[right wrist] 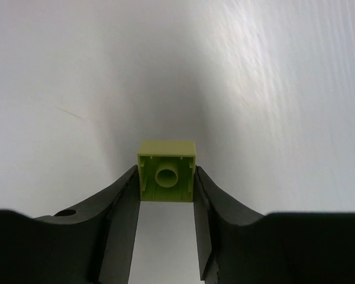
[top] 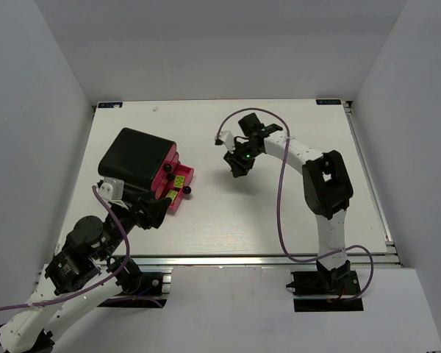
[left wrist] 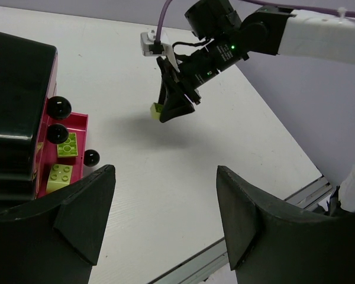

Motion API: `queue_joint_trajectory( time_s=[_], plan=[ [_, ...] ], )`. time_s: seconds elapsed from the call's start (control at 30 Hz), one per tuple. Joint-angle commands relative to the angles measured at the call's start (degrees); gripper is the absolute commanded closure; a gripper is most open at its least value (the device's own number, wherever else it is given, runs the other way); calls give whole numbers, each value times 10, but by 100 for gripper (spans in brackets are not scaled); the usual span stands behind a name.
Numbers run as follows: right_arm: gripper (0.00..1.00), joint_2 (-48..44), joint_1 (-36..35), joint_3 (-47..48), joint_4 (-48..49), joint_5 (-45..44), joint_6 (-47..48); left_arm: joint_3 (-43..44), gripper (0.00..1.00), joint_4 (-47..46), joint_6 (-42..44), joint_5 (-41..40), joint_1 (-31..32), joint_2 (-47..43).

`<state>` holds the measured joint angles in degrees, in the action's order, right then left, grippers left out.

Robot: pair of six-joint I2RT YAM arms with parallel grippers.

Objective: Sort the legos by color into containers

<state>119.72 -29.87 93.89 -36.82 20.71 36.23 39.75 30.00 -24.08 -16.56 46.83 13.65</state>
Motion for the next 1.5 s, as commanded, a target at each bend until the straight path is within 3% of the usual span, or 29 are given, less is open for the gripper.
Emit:
queue_joint_trajectory(
  time_s=[0.0, 0.17, 0.33, 0.5, 0.83, 0.93, 1.07, 1.27, 1.47],
  plan=[
    [91, -59, -69, 43, -5, 116, -45, -5, 21, 3, -3, -6, -3, -2],
    [90, -13, -138, 126, 33, 119, -133, -5, 21, 7, -6, -16, -3, -12],
    [89, 36, -170, 197, 54, 81, -140, -5, 21, 9, -9, -25, -3, -17],
    [81, 63, -196, 212, 71, 42, -133, -6, 21, 11, -10, -29, -3, -16],
    [75, 83, -203, 198, 118, -18, -143, -5, 21, 13, -11, -30, -3, -13],
    [69, 93, -205, 202, 125, -23, -148, -6, 21, 12, -11, -30, -3, -14],
    [51, 103, -205, 205, 125, -25, -151, -6, 21, 12, -11, -31, -3, -13],
    [31, 108, -207, 205, 124, -29, -152, -6, 21, 14, -11, -31, -3, -13],
    [32, 85, -203, 189, 127, -24, -157, -7, 21, 14, -12, -31, -3, -11]
  ],
)
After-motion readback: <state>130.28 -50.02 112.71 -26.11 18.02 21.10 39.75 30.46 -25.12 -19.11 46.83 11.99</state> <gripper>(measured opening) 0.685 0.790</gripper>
